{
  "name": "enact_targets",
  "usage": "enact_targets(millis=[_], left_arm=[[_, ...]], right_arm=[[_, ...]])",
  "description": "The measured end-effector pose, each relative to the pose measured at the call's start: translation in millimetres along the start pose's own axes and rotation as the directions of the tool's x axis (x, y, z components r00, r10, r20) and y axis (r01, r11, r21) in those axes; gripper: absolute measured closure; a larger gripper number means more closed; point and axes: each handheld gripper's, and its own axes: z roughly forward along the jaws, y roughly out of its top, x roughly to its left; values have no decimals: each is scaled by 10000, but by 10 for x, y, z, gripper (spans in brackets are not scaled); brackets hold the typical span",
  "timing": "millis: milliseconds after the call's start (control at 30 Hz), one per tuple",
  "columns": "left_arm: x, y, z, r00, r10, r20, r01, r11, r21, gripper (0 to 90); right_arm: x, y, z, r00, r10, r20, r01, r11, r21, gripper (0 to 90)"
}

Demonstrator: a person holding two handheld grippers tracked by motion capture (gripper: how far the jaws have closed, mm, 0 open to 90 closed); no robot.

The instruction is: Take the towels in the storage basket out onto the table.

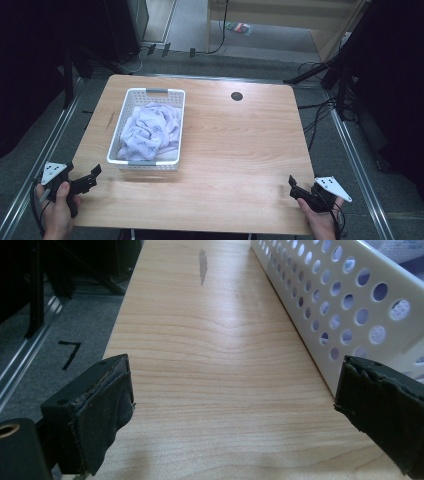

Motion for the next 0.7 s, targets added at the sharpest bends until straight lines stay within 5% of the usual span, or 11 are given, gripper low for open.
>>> enact_targets(millis=[167,233,367,400,567,700], left_arm=[[-2,9,9,9981,64,-621,-72,9999,-134,146],[5,6,-10,9993,279,-268,-292,9984,-482,145],[-21,7,-22,9988,482,-3,-482,9986,-200,53],[-56,34,-57,9966,655,501,-655,9979,-29,7],[-140,155,-148,9942,721,797,-702,9972,-264,0],[-328,314,-209,9833,992,1526,-991,9950,-82,0]], right_arm=[[1,0,0,10000,-12,-8,12,10000,0,88],[2,0,0,10000,-17,12,17,10000,-10,88],[2,1,1,10000,-1,-9,1,10000,-1,88],[1,1,3,10000,-2,-20,2,10000,6,88],[-3,7,13,10000,70,-40,-69,9998,162,88],[-2,8,17,10000,35,7,-36,9999,165,92]])
